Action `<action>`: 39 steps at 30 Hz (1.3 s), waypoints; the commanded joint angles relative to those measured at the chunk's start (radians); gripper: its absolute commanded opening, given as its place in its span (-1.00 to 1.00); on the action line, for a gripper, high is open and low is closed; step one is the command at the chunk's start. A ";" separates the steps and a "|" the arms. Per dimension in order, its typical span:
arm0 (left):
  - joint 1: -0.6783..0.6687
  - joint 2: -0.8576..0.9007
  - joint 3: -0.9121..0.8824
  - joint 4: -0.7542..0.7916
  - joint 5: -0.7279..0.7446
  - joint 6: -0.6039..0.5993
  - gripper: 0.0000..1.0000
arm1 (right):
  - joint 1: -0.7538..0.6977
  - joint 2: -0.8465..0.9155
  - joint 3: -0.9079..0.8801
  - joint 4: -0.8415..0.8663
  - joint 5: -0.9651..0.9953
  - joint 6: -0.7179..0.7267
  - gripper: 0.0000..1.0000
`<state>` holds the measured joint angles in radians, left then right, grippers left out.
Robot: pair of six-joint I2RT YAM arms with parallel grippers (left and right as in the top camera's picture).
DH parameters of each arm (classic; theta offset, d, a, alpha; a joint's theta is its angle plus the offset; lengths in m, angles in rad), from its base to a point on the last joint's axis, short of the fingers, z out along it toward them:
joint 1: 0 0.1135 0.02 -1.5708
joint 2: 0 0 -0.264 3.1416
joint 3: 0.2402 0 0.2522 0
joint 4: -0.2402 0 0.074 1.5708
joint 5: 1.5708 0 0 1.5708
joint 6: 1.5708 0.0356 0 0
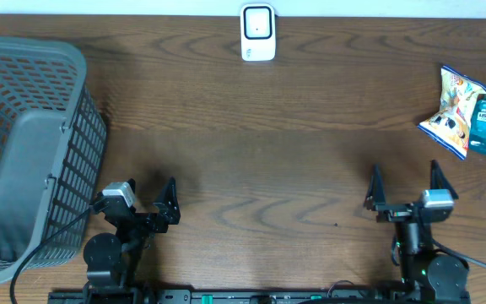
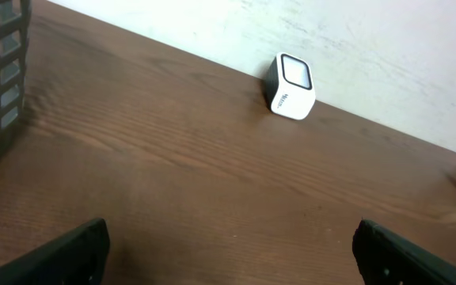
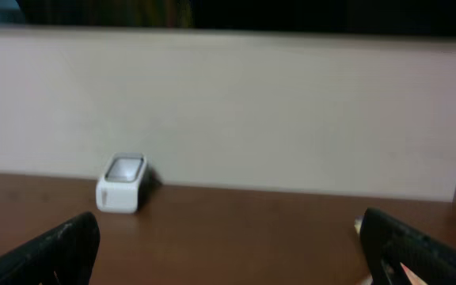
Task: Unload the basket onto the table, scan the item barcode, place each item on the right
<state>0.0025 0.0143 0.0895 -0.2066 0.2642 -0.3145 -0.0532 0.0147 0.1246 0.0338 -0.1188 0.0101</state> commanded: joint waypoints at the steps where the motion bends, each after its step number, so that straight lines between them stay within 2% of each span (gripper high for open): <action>1: -0.003 -0.004 -0.016 -0.021 0.013 0.002 0.96 | -0.007 -0.009 -0.054 0.011 0.016 0.019 0.98; 6: -0.003 -0.004 -0.016 -0.021 0.013 0.002 0.96 | -0.007 -0.010 -0.121 0.032 0.016 0.019 0.99; 14: -0.003 -0.004 -0.016 -0.021 0.013 0.002 0.96 | -0.005 -0.010 -0.119 -0.109 0.055 0.019 0.98; 39: -0.003 -0.004 -0.016 -0.021 0.013 0.002 0.96 | -0.004 -0.009 -0.119 -0.106 0.071 0.019 0.99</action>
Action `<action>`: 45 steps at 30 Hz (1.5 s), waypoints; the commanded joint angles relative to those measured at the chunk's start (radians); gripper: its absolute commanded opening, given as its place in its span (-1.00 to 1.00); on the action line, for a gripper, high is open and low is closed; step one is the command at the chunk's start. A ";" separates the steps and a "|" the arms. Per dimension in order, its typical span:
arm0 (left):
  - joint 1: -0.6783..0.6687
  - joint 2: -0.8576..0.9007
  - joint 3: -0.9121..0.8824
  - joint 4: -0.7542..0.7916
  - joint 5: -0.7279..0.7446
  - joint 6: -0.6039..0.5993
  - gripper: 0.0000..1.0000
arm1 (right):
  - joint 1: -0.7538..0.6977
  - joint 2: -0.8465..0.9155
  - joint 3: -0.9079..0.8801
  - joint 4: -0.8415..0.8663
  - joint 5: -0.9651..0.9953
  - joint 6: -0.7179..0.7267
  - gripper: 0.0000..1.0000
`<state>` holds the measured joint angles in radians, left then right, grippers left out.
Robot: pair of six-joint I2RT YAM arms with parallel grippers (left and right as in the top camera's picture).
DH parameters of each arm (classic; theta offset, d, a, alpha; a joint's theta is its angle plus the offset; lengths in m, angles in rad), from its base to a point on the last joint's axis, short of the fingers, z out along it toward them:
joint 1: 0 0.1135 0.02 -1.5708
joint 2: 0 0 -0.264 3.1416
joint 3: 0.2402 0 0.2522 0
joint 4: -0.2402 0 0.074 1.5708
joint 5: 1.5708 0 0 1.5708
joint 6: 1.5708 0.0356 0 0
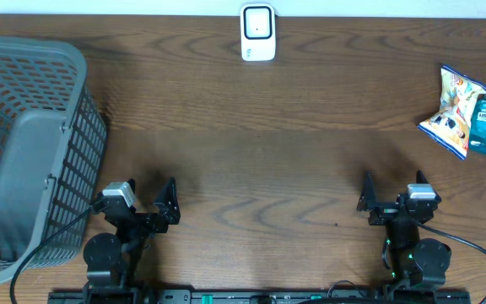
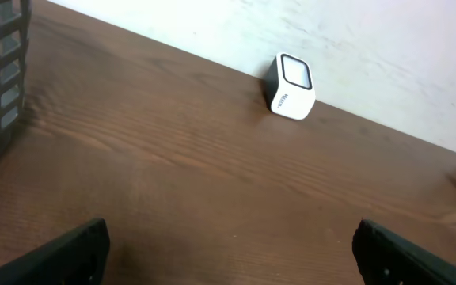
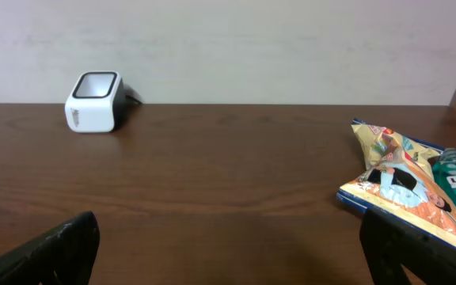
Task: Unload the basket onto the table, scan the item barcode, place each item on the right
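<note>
A white barcode scanner (image 1: 257, 32) stands at the far edge of the wooden table, also seen as the scanner (image 2: 291, 85) and the scanner (image 3: 95, 101). At the far right lie a snack bag (image 1: 450, 110) and a blue mouthwash bottle (image 1: 485, 122); the right wrist view shows the bag (image 3: 394, 178) and the bottle. My left gripper (image 1: 144, 200) is open near the front edge, nothing between its fingers (image 2: 77, 249). My right gripper (image 1: 393, 187) is open too, low over bare wood, well short of the items.
A large grey plastic basket (image 1: 24, 143) fills the left side, close beside my left arm, and its corner shows in the left wrist view. A red package lies at the right edge behind the bottle.
My right gripper has shifted a little left and nearer the front edge and tipped down: its view now shows the table, snack bag and bottle rather than mostly wall. The left arm is unchanged.
</note>
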<state>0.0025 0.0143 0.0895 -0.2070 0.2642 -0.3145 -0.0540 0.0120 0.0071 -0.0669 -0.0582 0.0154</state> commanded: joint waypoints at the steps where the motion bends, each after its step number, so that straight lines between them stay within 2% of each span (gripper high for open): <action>1: -0.003 -0.004 -0.016 -0.021 0.013 0.002 0.96 | -0.003 -0.006 -0.002 -0.005 0.011 0.014 0.99; 16: -0.003 -0.004 -0.016 -0.020 0.011 0.003 0.95 | -0.003 -0.006 -0.002 -0.005 0.011 0.014 0.98; 20: -0.003 -0.005 -0.017 -0.004 -0.068 0.009 0.96 | -0.003 -0.006 -0.002 -0.005 0.010 0.014 0.99; 25: -0.004 -0.013 -0.042 0.065 -0.304 0.010 0.96 | -0.003 -0.006 -0.002 -0.005 0.011 0.014 0.98; 27: -0.004 -0.013 -0.060 0.084 -0.346 0.021 0.95 | -0.003 -0.006 -0.002 -0.005 0.011 0.014 0.98; 30: -0.004 -0.013 -0.086 0.151 -0.347 0.108 0.96 | -0.003 -0.006 -0.002 -0.005 0.011 0.014 0.99; 37: -0.004 -0.013 -0.085 0.134 -0.297 0.273 0.96 | -0.003 -0.006 -0.002 -0.005 0.011 0.014 0.99; 45: -0.006 -0.013 -0.085 0.133 -0.275 0.269 0.96 | -0.003 -0.006 -0.002 -0.005 0.011 0.014 0.99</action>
